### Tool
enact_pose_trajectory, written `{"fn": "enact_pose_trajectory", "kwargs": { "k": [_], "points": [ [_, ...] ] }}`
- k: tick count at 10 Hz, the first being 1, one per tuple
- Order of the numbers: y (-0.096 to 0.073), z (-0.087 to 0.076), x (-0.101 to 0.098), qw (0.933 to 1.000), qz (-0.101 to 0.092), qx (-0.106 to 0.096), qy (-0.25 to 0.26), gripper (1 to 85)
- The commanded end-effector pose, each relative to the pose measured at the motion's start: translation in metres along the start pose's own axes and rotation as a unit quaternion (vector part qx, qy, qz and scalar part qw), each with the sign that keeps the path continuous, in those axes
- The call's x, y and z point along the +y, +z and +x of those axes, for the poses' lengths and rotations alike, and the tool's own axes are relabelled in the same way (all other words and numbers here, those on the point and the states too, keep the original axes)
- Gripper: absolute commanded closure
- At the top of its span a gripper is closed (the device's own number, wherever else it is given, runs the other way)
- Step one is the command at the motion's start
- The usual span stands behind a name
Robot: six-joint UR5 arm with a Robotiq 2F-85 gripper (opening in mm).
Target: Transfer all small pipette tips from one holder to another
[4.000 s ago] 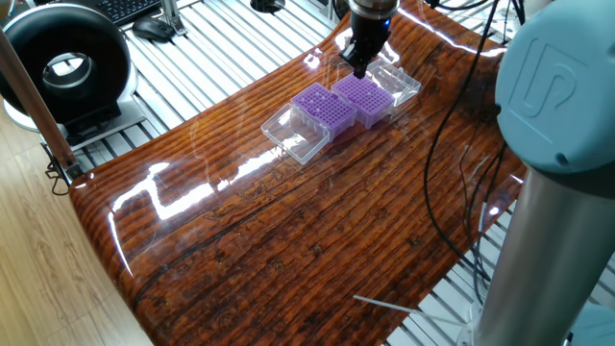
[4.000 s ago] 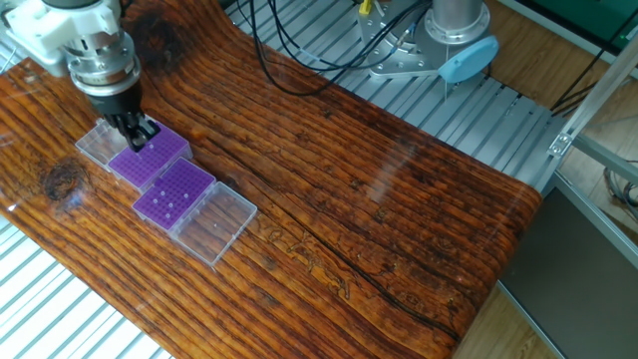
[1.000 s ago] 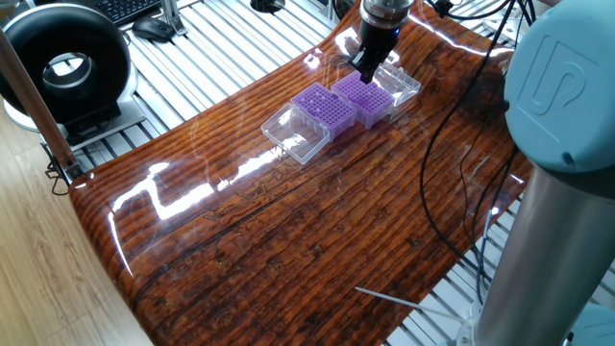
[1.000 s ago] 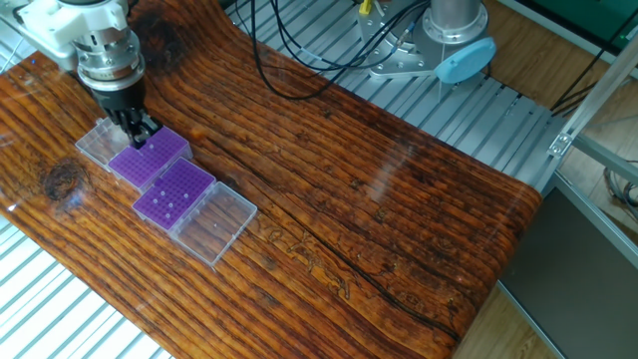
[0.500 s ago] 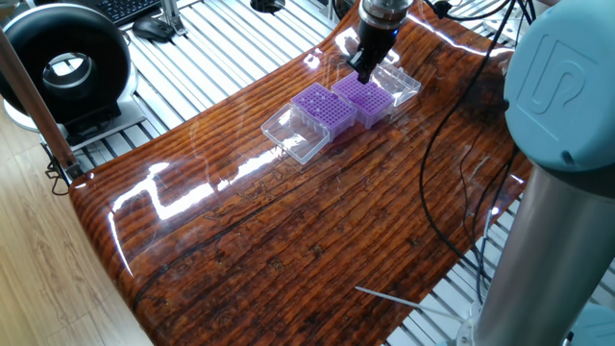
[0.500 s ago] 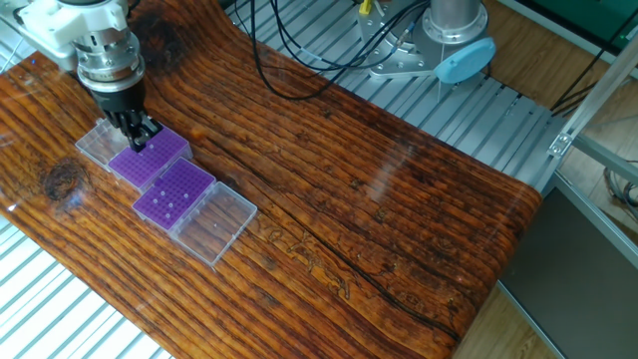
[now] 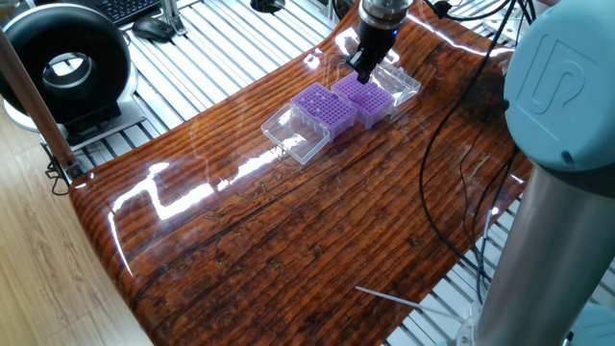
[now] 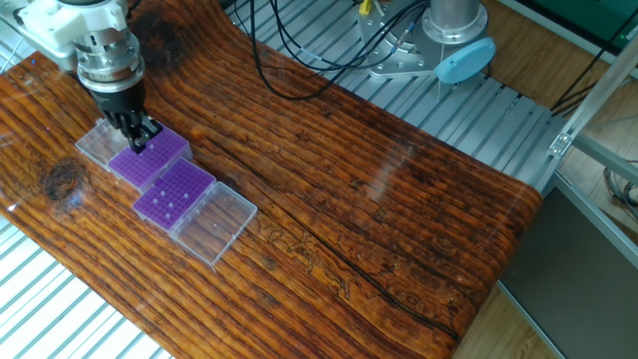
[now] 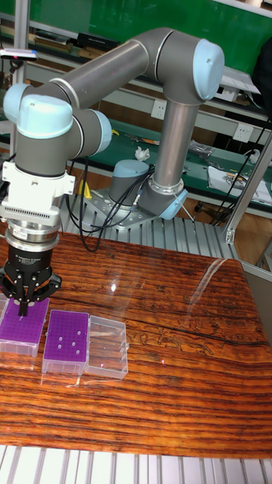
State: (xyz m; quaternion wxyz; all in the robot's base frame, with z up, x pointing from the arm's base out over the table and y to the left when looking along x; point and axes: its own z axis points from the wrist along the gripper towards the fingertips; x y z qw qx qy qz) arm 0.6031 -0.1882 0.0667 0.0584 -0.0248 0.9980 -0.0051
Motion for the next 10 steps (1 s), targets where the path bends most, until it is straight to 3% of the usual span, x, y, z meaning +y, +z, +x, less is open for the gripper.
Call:
{"fn": "enact_pose_trajectory", "kwargs": {
  "k": [1, 10],
  "points": [
    [-0.0025, 0.0011, -0.0017, 1.0, 0.003, 0.002, 0.007, 84.7],
    [-0.0045, -0.0011, 0.0022, 0.9999, -0.003, -0.003, 0.015, 84.7]
  ]
}}
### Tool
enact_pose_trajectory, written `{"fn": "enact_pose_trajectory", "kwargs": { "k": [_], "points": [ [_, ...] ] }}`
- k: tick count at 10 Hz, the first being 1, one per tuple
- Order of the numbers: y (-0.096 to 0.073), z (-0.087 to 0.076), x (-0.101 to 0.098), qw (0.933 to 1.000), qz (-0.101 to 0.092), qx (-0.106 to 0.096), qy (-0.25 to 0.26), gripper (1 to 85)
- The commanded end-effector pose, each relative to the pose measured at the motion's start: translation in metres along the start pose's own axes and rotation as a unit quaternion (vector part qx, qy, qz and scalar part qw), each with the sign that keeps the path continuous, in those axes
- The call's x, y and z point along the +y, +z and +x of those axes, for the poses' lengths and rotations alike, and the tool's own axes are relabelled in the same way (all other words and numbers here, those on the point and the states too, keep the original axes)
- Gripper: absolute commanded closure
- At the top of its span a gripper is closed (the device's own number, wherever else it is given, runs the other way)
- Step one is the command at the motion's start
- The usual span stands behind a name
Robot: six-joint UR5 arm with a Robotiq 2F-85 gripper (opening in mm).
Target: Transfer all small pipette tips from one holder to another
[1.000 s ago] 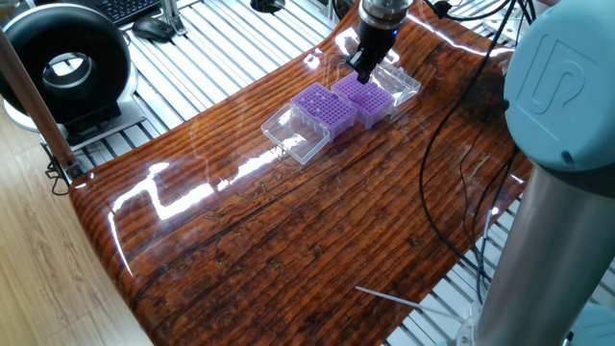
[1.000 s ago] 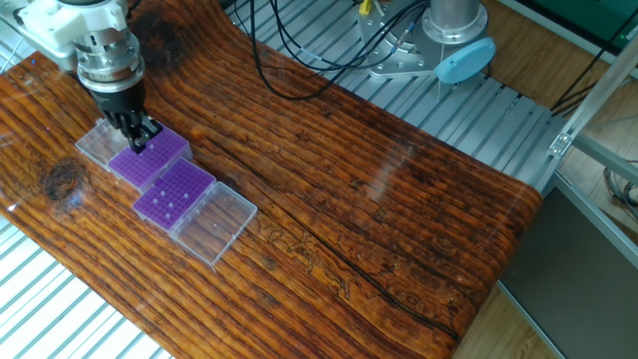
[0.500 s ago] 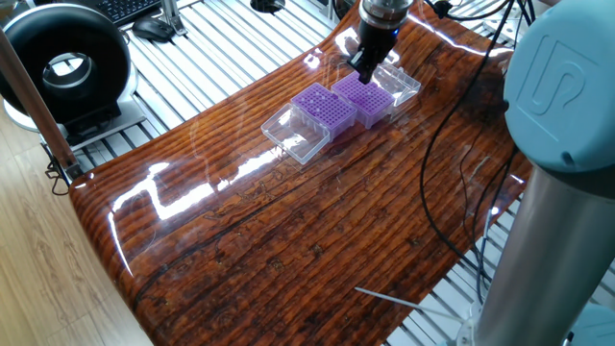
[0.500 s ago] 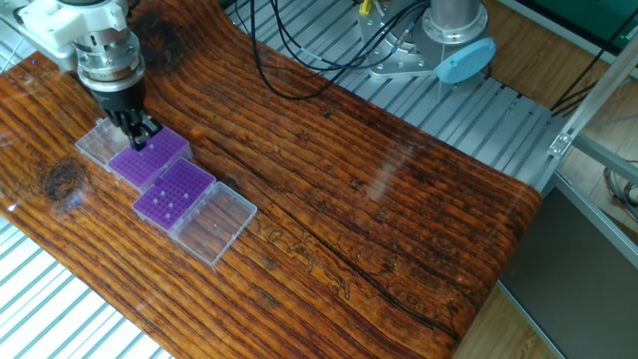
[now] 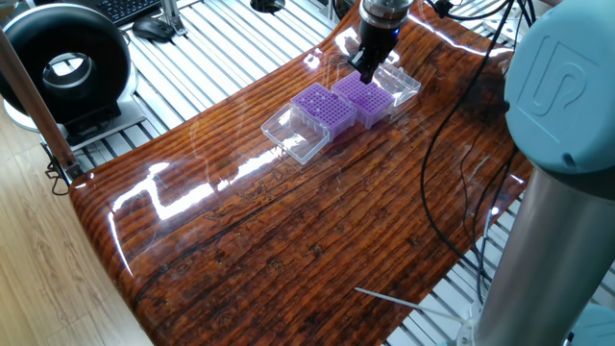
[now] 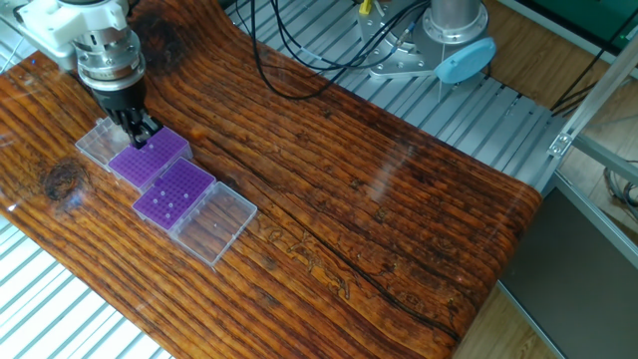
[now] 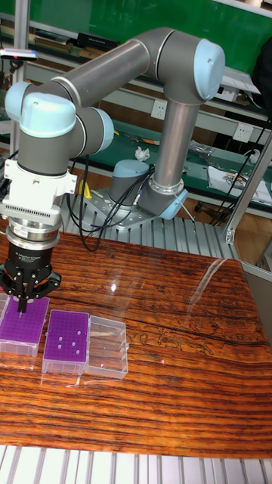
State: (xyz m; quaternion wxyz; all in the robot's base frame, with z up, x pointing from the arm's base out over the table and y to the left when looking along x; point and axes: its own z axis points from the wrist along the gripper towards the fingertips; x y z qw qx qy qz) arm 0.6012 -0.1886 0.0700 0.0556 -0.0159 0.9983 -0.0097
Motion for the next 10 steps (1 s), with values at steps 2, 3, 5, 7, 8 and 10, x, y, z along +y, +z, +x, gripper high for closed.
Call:
{"fn": "enact_pose_trajectory", "kwargs": {
  "k": [2, 3, 5, 7, 8, 10],
  "points": [
    [-0.0013, -0.0022, 0.0029, 0.9999, -0.008, -0.008, 0.009, 84.7],
    [-0.0005, -0.0017, 0.0034, 0.9999, -0.009, -0.009, 0.009, 84.7],
    [0.0017, -0.0006, 0.0019, 0.9998, -0.01, -0.012, 0.009, 84.7],
    [0.0025, 0.0001, 0.0015, 0.9998, -0.011, -0.014, 0.01, 84.7],
    [0.0028, 0.001, 0.0022, 0.9998, -0.011, -0.014, 0.011, 84.7],
    [0.0036, 0.0017, 0.0036, 0.9997, -0.013, -0.015, 0.013, 84.7]
  ]
}}
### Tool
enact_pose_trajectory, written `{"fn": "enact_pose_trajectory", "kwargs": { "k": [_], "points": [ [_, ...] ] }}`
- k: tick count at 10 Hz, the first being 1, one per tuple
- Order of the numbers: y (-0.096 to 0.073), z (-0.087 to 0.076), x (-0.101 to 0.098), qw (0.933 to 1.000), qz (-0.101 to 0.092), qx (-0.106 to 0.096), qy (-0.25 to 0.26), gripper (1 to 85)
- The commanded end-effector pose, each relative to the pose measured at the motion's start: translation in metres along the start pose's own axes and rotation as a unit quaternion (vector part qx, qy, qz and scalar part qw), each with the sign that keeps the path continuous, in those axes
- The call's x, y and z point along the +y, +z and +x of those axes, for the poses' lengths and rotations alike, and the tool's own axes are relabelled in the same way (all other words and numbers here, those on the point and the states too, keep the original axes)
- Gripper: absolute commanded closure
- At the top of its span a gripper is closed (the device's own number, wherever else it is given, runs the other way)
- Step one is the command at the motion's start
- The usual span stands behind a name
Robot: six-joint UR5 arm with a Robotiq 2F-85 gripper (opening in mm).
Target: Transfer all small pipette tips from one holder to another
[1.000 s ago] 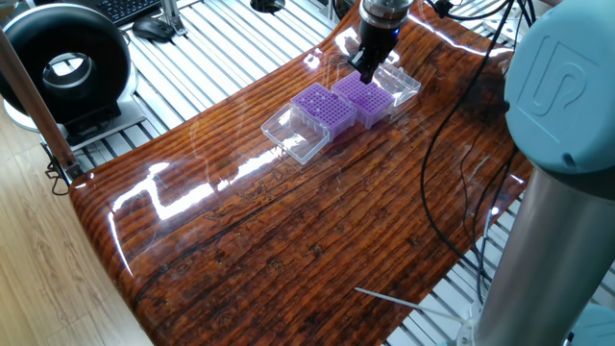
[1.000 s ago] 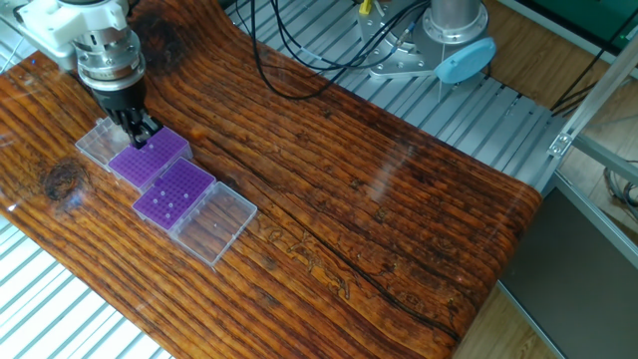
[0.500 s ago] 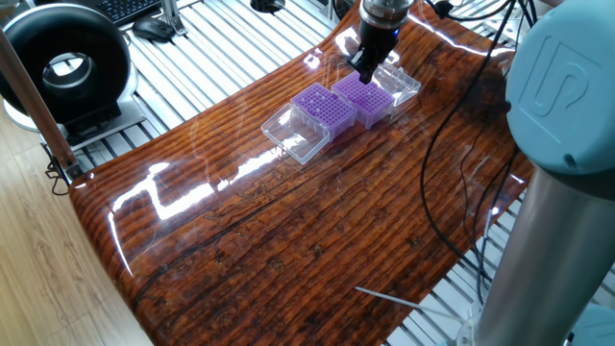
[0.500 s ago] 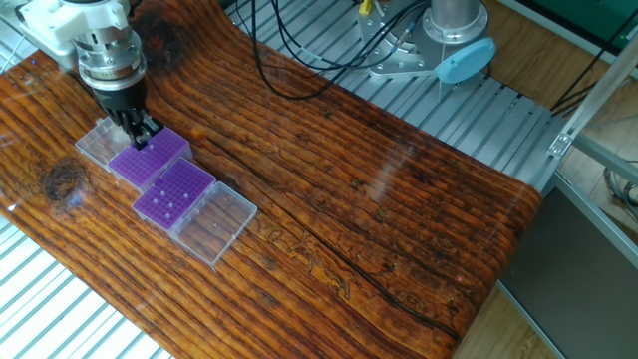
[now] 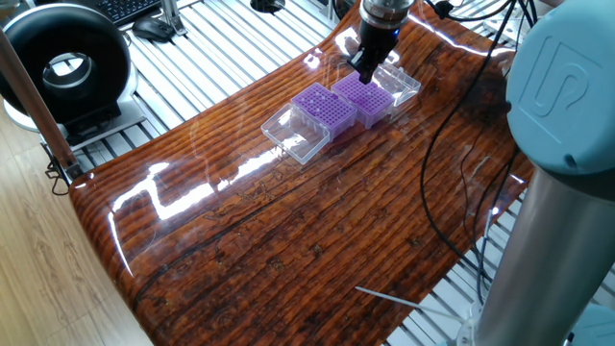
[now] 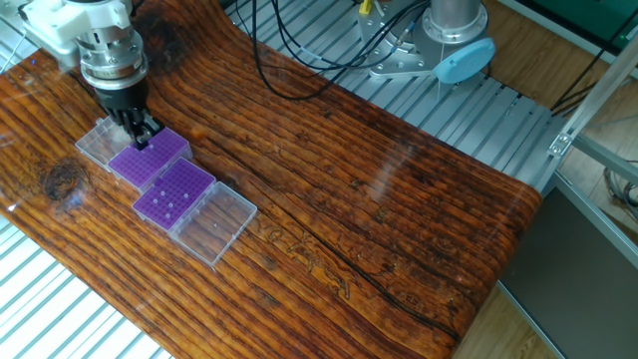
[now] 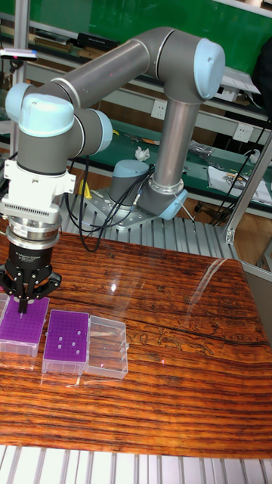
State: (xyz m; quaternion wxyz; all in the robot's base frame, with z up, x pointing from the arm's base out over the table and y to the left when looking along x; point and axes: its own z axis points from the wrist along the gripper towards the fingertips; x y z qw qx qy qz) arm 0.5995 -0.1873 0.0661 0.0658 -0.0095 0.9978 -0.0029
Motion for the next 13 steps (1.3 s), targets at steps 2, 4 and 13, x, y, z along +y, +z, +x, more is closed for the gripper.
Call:
{"fn": "enact_pose_trajectory", "kwargs": {
  "k": [2, 4, 13],
  "points": [
    [0.0, 0.001, 0.003, 0.9999, -0.008, -0.005, 0.009, 84.7],
    [0.002, 0.003, 0.002, 0.9999, -0.009, -0.005, 0.01, 84.7],
    [0.01, 0.015, -0.002, 0.9999, -0.015, 0.005, 0.001, 84.7]
  ]
}}
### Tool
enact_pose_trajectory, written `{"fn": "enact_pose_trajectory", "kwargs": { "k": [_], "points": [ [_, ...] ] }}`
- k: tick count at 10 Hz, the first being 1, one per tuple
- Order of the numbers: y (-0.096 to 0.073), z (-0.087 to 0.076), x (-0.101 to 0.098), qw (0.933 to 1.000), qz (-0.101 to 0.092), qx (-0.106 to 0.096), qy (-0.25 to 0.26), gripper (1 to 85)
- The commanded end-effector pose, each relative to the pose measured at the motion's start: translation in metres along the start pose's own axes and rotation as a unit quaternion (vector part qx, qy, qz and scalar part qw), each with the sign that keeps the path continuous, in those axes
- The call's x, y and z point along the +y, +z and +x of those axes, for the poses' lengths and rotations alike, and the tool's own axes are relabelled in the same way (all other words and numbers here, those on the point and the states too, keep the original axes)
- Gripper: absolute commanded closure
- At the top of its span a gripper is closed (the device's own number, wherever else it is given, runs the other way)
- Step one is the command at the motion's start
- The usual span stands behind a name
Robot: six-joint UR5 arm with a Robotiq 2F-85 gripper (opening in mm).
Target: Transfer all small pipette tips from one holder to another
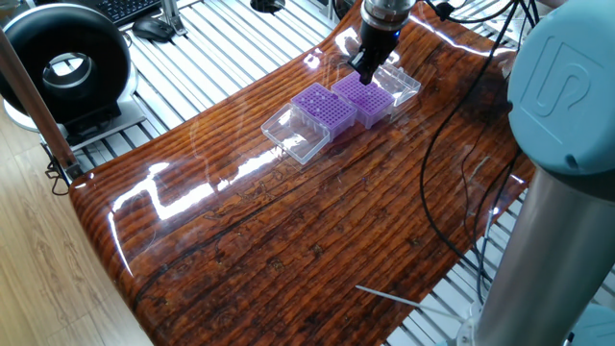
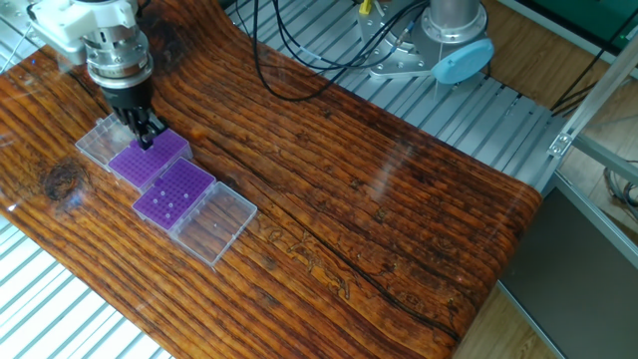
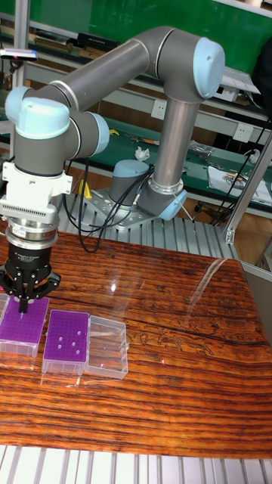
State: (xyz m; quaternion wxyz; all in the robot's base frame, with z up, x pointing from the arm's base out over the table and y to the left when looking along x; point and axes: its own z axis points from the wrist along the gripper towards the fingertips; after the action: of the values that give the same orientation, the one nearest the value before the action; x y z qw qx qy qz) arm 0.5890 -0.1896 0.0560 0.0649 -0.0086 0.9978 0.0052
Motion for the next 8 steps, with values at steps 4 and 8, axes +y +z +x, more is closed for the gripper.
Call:
{"fn": "enact_pose_trajectory", "kwargs": {
  "k": [4, 8],
  "points": [
    [0.0019, 0.0117, -0.0007, 0.9991, -0.014, 0.023, -0.032, 68.0],
    [0.0046, 0.0149, -0.0032, 0.9989, -0.014, 0.025, -0.037, 65.0]
  ]
}}
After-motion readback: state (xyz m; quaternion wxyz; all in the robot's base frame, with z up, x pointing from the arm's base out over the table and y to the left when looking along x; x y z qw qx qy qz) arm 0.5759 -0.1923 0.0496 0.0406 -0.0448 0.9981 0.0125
